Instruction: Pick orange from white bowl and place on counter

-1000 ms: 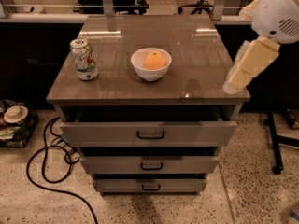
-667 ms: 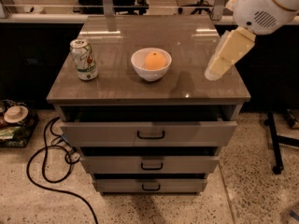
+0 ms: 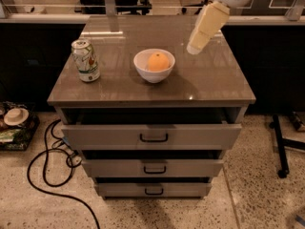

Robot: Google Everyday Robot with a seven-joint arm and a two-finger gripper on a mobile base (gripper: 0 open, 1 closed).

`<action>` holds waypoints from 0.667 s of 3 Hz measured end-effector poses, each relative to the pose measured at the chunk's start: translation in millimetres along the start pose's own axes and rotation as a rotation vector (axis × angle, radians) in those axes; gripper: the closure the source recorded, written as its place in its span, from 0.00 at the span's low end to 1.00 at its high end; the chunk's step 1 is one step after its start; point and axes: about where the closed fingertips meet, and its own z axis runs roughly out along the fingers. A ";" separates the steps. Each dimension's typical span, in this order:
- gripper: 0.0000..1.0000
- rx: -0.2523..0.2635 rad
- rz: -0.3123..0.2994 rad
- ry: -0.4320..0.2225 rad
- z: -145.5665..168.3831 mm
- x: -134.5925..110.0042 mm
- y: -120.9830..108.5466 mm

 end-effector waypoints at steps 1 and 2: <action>0.00 0.016 -0.060 0.009 12.7 -21.6 -24.6; 0.00 -0.001 -0.103 0.024 34.3 -38.0 -39.5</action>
Offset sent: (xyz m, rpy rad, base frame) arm 0.0915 0.0479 0.0060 -0.1177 -0.0075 0.1081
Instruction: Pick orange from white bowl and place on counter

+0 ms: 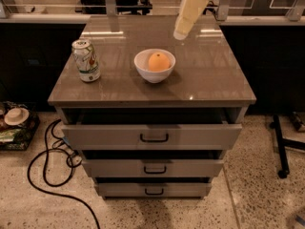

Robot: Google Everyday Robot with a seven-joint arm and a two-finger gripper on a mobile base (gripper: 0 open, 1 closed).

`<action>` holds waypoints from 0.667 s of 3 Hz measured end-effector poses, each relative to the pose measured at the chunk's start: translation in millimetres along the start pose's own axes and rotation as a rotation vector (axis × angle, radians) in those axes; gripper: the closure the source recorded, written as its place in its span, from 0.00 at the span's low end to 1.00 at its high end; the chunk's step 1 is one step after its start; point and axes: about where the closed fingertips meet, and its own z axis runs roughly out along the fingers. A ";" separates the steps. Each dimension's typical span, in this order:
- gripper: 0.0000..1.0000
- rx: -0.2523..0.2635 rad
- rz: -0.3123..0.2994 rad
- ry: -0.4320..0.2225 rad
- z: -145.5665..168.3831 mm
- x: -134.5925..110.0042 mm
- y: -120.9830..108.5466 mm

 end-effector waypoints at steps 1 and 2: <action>0.00 -0.024 -0.025 0.019 21.0 -9.4 -8.6; 0.00 -0.056 -0.057 0.047 39.8 -16.6 -11.8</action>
Offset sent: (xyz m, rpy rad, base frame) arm 0.0479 0.0303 -0.0242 -0.1103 0.0773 0.0603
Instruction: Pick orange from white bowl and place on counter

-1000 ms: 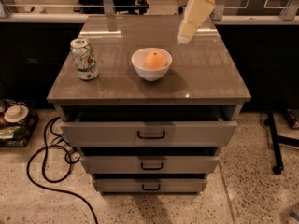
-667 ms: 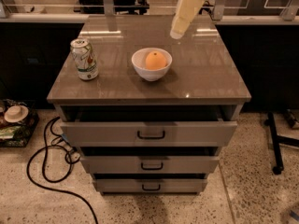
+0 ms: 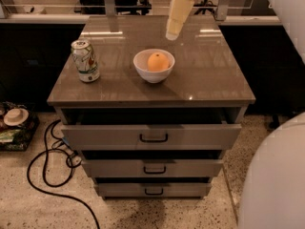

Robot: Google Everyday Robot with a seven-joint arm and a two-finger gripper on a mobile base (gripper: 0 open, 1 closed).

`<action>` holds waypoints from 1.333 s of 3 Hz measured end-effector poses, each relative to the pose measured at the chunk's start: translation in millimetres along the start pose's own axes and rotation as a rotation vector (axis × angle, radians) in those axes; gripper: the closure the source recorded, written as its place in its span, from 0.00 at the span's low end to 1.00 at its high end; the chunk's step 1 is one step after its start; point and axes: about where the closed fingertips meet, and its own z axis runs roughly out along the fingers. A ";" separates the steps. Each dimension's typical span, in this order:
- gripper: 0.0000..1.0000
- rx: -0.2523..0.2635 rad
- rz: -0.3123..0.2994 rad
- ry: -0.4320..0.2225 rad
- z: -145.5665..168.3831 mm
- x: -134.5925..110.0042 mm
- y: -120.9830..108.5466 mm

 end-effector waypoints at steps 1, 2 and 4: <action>0.00 -0.002 -0.001 0.000 1.0 -0.4 0.1; 0.00 -0.039 -0.013 0.002 7.3 -1.5 -2.3; 0.00 -0.097 -0.031 0.024 16.9 -1.8 -15.5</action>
Offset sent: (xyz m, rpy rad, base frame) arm 0.0278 0.0009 0.0004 -0.0281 0.1309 0.0714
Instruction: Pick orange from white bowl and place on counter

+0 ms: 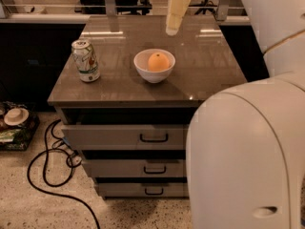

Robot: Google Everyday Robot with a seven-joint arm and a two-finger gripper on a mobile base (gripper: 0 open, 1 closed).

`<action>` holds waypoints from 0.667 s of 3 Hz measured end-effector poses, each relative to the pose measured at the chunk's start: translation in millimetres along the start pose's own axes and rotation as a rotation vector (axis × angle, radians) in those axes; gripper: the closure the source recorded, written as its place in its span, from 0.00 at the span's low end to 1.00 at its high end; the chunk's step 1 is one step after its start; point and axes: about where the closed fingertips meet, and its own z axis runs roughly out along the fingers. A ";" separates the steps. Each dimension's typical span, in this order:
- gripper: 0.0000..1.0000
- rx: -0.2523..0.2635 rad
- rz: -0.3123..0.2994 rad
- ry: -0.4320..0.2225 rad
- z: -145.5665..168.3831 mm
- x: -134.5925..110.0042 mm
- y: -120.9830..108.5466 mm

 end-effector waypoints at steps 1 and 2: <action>0.00 -0.008 -0.006 0.000 8.3 -3.7 -6.5; 0.00 -0.029 -0.034 0.010 23.3 -11.7 -8.9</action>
Offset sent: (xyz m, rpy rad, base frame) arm 0.0247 0.0071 -0.0066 -0.0942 0.1529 0.0682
